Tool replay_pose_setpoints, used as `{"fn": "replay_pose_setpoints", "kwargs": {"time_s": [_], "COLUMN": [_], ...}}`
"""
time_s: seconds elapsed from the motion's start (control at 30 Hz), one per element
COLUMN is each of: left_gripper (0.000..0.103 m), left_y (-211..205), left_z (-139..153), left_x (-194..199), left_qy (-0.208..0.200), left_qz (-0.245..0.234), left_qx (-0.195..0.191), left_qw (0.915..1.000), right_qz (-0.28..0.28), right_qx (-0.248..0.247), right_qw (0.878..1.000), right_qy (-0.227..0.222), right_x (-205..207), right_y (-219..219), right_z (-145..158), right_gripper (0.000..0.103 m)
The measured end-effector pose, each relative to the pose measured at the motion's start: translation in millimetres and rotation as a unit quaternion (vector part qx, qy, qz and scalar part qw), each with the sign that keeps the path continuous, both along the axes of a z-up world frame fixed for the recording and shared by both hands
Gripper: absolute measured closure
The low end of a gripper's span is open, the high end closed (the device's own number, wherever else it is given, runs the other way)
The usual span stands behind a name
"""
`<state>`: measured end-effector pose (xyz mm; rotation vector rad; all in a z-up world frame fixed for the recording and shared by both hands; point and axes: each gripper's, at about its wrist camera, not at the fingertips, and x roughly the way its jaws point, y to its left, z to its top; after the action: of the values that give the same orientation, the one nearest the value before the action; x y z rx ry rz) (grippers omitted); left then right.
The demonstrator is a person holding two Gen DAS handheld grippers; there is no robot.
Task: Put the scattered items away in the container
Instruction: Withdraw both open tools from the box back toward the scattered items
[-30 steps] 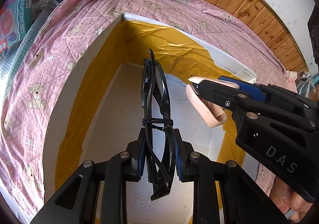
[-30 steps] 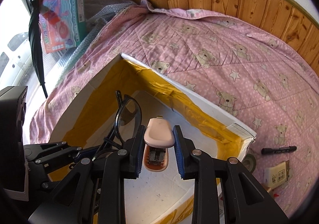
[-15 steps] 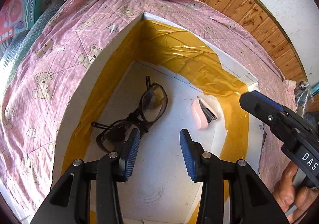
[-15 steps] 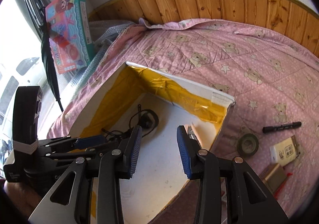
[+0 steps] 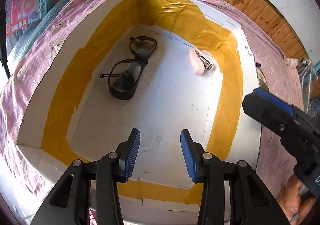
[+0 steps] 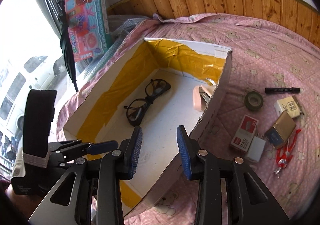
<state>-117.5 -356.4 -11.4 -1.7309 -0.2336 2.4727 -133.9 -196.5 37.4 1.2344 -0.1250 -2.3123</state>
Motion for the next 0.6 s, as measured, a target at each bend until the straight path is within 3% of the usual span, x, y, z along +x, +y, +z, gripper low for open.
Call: {"fn": "replay_pose_setpoints", "kwargs": {"time_s": [0.07,0.23,0.4,0.6], "left_gripper": [0.059,0.059,0.059,0.059], "left_y": [4,31,16,61], "left_z": [1,1,27,63], "left_x": [6,17,23,49], "left_qy": [-0.015,-0.034,0.005,0.062], "left_qz": [0.007,-0.011,0.038,-0.011], "left_qx": [0.047,0.056,0.037,0.013], "left_qw": [0.9987,0.9978,0.9986,0.9979], "right_qz": [-0.007,-0.012,-0.052,-0.106], "right_qx": [0.001,-0.027,-0.07,-0.106], "right_qw": [1.0,1.0,0.996,0.989], "right_qy": [0.002,0.009,0.034,-0.017], "right_x": [1,11,38,67], "right_y": [5,15,58,113], "right_z": [1,8,27,-7], "right_gripper": [0.067,0.067,0.065,0.063]}}
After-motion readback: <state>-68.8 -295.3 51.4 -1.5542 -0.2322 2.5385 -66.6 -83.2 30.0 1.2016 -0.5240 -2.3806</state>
